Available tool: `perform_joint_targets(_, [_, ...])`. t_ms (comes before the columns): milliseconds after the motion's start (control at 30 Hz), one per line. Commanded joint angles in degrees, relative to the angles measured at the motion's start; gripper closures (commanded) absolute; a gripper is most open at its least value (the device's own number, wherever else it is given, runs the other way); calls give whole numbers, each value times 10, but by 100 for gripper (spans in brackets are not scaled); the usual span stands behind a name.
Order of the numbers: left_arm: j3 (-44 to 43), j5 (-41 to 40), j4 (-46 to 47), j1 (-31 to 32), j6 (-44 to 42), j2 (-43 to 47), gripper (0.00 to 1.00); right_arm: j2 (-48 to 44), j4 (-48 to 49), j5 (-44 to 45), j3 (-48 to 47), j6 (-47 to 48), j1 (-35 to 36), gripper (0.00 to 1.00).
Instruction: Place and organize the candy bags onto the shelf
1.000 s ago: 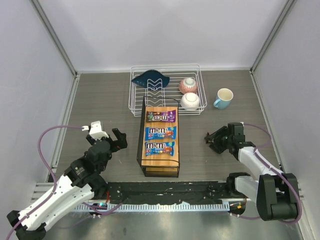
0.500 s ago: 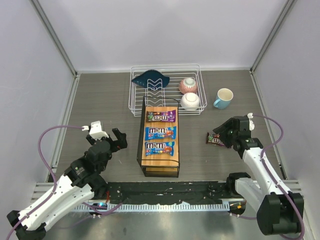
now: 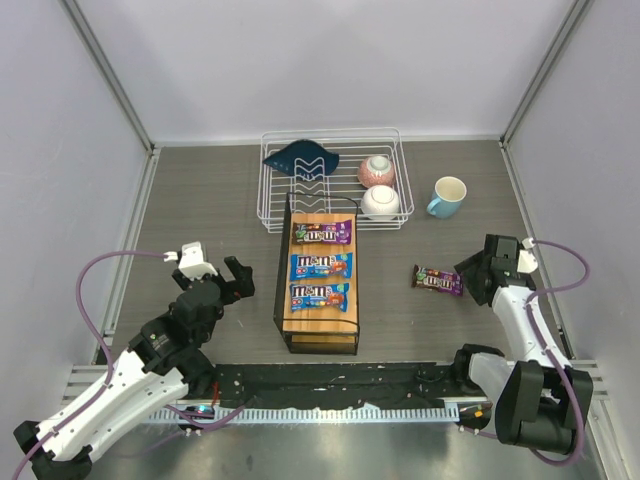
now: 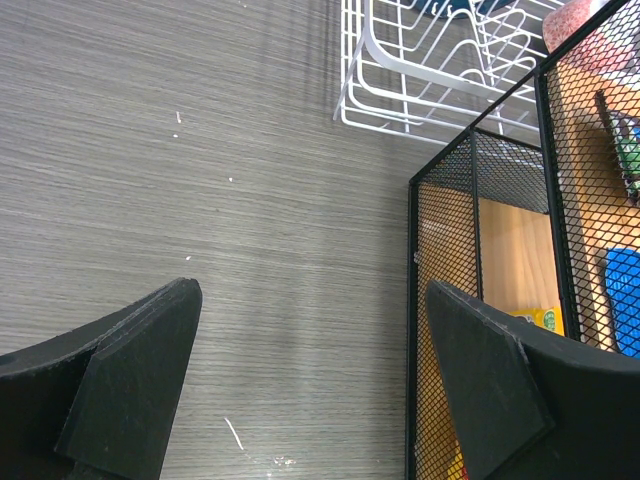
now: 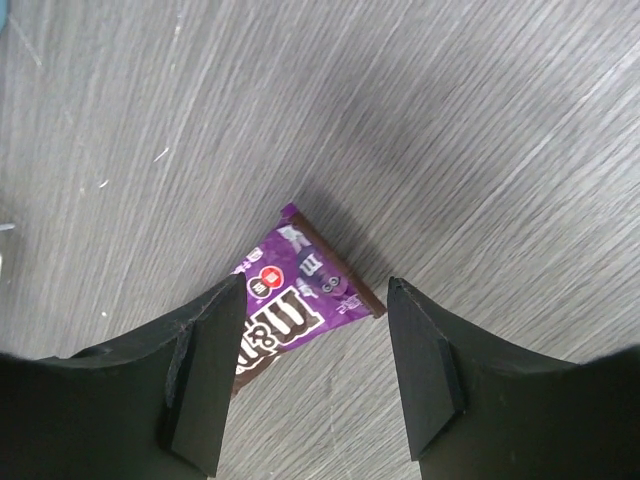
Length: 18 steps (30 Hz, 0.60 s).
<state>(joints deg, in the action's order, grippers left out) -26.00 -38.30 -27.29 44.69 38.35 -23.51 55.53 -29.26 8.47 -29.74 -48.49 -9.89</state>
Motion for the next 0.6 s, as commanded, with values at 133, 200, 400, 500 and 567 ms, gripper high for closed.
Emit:
perform_joint_targets(133, [0,-4,16,3,-7,3,0,51,31,4,-13,38,-18,37])
perform_joint_targets(200, [1,-4,17,2,-6,5,0,68,44,-7,-5,42,-19,37])
perform_joint_targets(400, [0,-4,16,2,-6,4,0,111,97,-68,9,60,-20,45])
perform_joint_targets(500, [-1,-5,16,2,-6,1,0,123,111,-99,14,70,-21,50])
perform_joint_targets(567, [-1,-5,16,2,-6,0,0,120,118,-109,21,75,-20,52])
